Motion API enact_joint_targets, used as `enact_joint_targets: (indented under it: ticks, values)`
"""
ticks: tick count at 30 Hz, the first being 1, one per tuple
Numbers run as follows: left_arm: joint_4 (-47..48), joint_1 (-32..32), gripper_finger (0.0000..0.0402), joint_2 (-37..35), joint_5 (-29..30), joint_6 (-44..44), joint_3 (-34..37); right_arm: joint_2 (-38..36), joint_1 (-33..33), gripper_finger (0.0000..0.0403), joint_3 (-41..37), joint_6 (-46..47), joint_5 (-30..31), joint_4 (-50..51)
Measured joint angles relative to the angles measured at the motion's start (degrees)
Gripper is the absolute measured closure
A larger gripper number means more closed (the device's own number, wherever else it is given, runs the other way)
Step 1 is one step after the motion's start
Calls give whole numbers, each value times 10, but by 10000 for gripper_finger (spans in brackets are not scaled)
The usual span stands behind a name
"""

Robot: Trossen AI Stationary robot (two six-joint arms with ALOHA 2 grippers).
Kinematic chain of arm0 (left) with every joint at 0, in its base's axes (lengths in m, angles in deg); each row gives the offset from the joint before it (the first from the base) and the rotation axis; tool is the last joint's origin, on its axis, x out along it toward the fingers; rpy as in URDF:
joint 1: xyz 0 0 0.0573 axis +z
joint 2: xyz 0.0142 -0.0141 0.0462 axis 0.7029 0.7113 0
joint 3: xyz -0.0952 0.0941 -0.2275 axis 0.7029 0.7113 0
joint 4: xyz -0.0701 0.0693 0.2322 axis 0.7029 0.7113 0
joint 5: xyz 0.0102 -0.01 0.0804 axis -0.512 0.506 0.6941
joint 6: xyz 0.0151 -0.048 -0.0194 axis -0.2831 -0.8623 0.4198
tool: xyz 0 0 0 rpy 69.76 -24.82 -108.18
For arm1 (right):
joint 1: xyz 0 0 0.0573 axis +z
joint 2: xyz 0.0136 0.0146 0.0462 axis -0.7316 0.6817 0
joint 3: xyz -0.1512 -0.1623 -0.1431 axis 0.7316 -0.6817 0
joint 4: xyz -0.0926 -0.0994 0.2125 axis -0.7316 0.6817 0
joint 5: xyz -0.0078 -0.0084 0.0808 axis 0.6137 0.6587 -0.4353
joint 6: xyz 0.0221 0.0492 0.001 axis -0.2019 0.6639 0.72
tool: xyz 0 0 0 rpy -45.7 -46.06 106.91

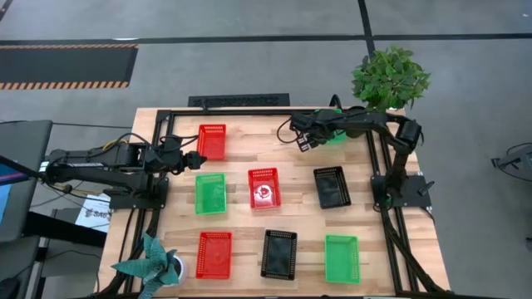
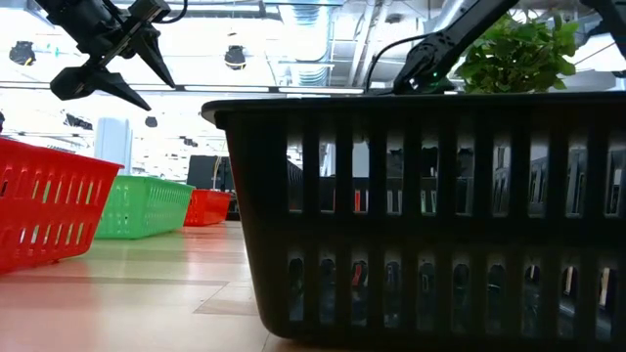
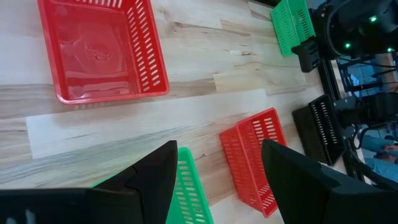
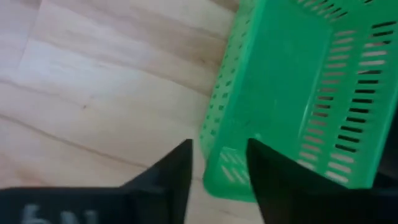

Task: Stack baskets by color
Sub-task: Stack the top green bin on top of the middle green bin

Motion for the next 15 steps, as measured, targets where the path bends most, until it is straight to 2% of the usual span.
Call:
enact_joint_targets:
  ticks: [7,15]
  values:
    - [0,0,181,0,1,3,0,10,-5,379,0,-15,-21,-4]
    - [0,0,181,0,2,22,0,-8,16,395,39,-24,-36,14]
